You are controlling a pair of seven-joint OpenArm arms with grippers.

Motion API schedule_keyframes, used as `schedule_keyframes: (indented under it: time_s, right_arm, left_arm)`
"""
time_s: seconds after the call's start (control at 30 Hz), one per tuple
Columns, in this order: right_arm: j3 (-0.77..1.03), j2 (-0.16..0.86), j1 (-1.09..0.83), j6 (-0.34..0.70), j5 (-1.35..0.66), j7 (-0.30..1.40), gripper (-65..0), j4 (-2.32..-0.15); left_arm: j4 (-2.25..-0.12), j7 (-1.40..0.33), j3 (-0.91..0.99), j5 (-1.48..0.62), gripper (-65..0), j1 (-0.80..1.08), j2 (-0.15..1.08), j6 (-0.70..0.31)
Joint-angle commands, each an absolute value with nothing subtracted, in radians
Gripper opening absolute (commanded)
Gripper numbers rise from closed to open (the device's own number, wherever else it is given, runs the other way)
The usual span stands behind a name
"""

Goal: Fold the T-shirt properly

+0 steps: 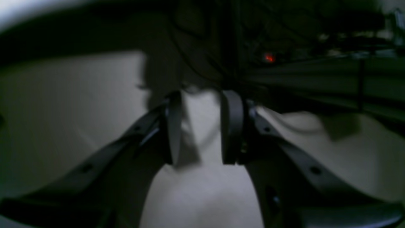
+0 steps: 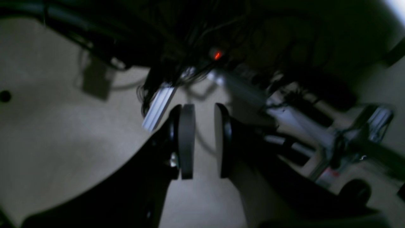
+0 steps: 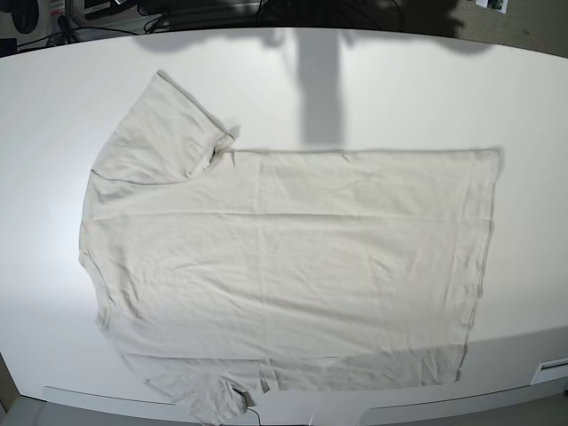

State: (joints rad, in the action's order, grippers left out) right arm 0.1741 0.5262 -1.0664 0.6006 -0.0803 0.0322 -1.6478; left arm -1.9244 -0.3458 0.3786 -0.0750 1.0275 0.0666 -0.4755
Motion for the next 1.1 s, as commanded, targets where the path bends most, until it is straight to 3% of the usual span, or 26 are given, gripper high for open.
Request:
schedule_keyframes:
  time_s: [0.0,0.17,0.4,0.53,0.7,1.07]
  right_arm:
    - [0.203,0.535,-1.082,0.605,-0.090,0.018,-52.8,-1.686]
    - [0.313,0.535,-1.079,0.599,-0.090,0.028,-52.8,-1.816]
    - [0.353,0.601,-1.077,0.599,-0.082,0.062,-52.5,-1.942]
    - [0.353,0.651,-1.078,0.599,-0.082,0.062,-46.2,-1.963]
    - [0.353,0.680,-1.078,0.598,-0.082,0.091,-45.0,-1.963]
    - [0.353,0.673,-1.078,0.569,-0.083,0.123,-45.0,-1.964]
  left_arm:
    - [-1.976,-0.325,0.382,-0.064,-44.6,1.042,0.070,-0.480]
    - [-2.109,-0.324,0.382,0.031,-44.6,0.995,0.099,-0.508]
    - [-2.115,-0.322,0.382,0.047,-44.6,0.861,0.238,-0.597]
    - [-2.108,-0.184,0.382,0.203,-44.6,0.799,0.320,-0.698]
    - [-2.055,0.085,0.382,0.527,-42.3,0.762,0.408,-0.698]
    - [-1.826,0.109,0.223,0.702,-40.7,0.577,0.495,-0.698]
